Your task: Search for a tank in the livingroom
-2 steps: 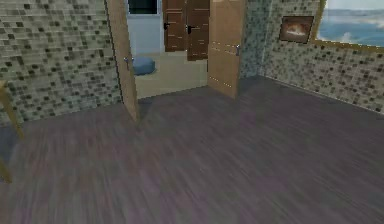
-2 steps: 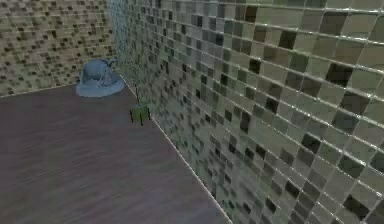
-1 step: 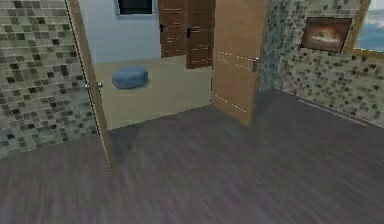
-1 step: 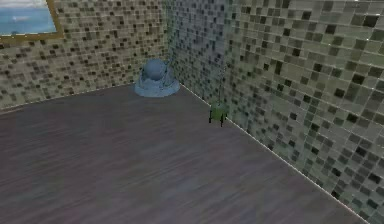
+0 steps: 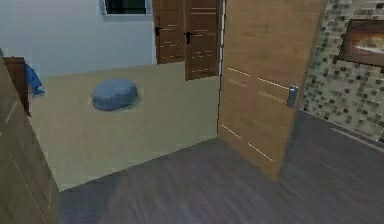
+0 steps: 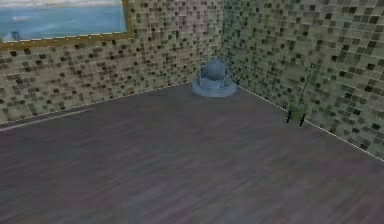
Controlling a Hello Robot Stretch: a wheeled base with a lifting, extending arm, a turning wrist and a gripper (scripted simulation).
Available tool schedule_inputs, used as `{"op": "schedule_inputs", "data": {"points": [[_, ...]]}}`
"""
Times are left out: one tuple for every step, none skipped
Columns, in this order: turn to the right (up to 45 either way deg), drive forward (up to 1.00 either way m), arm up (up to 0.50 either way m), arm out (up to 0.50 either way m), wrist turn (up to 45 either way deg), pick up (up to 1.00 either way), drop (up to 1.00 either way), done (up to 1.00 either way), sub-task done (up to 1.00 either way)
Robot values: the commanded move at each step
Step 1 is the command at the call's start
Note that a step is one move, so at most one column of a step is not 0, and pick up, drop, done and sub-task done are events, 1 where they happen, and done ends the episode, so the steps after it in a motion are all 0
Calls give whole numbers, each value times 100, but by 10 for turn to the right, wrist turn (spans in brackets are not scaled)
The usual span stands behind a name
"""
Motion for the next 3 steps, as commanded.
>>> {"op": "schedule_inputs", "data": {"points": [[0,55,0,0,0,0,0,0,0],[-150,0,0,0,0,0,0,0,0],[0,100,0,0,0,0,0,0,0]]}}
